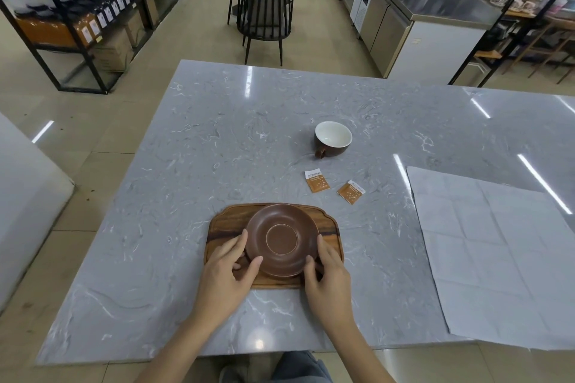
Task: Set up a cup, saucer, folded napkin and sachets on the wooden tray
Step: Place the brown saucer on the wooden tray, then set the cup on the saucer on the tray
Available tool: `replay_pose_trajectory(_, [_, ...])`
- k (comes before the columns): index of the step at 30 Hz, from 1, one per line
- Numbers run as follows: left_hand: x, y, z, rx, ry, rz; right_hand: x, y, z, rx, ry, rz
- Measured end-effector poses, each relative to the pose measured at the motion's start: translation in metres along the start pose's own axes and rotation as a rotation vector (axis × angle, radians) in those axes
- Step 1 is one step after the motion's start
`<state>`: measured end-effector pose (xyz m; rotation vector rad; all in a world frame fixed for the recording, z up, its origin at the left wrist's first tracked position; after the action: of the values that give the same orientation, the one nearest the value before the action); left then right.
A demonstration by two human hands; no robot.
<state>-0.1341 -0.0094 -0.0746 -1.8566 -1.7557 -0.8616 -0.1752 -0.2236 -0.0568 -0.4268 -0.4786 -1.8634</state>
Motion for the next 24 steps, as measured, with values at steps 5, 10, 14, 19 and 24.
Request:
replay_pose_trajectory(5, [0.001, 0.001, -0.003, 0.012, -0.015, -0.003, -0.001, 0.002, -0.001, -0.004, -0.010, 0.004])
replay_pose_trajectory(10, [0.005, 0.003, -0.005, 0.027, -0.055, 0.006, 0.002, 0.004, -0.006, -0.035, 0.079, 0.019])
replay_pose_trajectory(14, [0.018, 0.024, -0.013, 0.016, 0.097, -0.066, 0.012, 0.017, -0.012, -0.061, 0.141, 0.029])
replay_pose_trajectory(19, [0.028, 0.084, -0.033, -0.061, 0.110, -0.055, 0.034, 0.059, -0.015, -0.076, 0.166, -0.029])
replay_pose_trajectory(24, [0.019, 0.155, -0.052, -0.085, -0.085, 0.160, 0.039, 0.116, -0.018, -0.152, 0.239, -0.033])
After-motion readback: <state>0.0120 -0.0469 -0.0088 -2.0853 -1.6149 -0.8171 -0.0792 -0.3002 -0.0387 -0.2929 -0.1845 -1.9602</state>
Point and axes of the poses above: each hand's wrist, its own y-axis towards the middle knuckle, its own x-axis out of the back of the hand, z = x × y, the point moved 6 cm from there along y, towards the middle knuckle, and after that the axes turned 6 degrees about y, right-handed, at the moved point
